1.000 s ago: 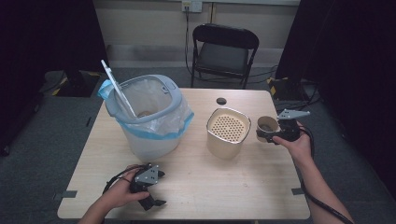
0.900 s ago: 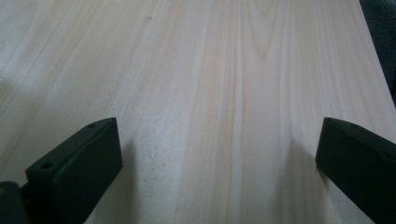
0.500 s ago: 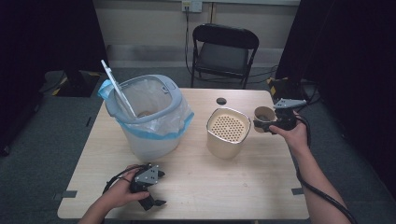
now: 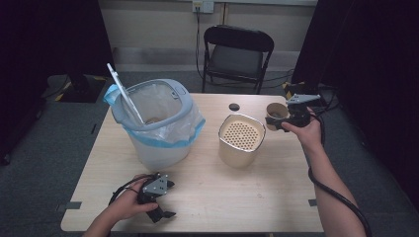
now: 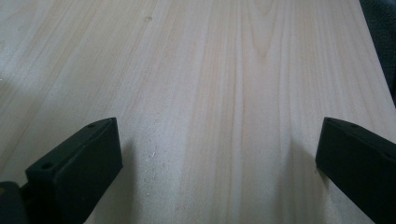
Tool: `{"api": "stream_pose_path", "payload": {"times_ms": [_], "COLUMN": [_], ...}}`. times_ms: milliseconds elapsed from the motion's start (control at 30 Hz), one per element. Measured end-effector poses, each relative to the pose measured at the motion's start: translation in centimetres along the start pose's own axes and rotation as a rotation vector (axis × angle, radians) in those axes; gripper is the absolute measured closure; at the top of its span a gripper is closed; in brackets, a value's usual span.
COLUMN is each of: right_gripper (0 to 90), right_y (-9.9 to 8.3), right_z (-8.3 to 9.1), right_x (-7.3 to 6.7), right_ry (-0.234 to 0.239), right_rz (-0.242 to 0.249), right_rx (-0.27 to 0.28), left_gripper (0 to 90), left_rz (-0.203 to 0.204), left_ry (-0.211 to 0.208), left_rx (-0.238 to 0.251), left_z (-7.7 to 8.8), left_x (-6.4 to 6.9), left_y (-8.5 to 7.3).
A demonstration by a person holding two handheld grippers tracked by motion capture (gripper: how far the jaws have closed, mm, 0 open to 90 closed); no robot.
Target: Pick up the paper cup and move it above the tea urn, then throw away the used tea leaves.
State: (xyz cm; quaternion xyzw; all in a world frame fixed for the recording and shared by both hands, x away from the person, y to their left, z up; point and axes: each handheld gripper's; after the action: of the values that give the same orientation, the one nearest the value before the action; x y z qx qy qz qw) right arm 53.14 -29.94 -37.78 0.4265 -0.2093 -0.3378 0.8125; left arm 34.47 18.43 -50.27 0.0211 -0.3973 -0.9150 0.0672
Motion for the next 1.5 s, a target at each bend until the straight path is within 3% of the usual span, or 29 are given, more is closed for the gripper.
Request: {"api": "stream_pose_path", "payload": {"times_ms": [467, 967, 1200, 1500], "right_gripper": [25.9, 26.0, 26.1, 26.3], "right_y": [1.3, 3.1, 3.7, 4.4], "right_z": [-1.3, -1.2, -1.0, -0.8], "right_x": [0.4, 0.3, -0.1, -0.7], "right_ry": [0.021, 0.021, 0.012, -0.033], "right_rz": [0.051, 0.094, 0.139, 0.211], "right_rx": [0.02, 0.057, 0.047, 0.082], "left_gripper": [0.0, 0.0, 0.0, 0.0], "left_rz": [-0.012, -0.012, -0.012, -0.011], "left_ry": [0.011, 0.012, 0.011, 0.012], "left_rx": [-0.001, -0.002, -0.001, -0.001], "left_z": [0.1, 0.1, 0.1, 0.1], "left_x": [-0.1, -0.1, -0.1, -0.1], "left_y": [0.0, 0.0, 0.0, 0.0]}}
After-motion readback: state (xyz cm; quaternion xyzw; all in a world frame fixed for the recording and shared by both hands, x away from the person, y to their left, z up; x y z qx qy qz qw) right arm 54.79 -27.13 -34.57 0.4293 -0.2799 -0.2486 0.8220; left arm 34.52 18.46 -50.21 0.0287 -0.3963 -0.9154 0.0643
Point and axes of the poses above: each handheld gripper's, and its own axes: z roughly backward along the jaws, y roughly out of its top, x roughly to its right, and after that the axes turned 1 degree about x, right-handed
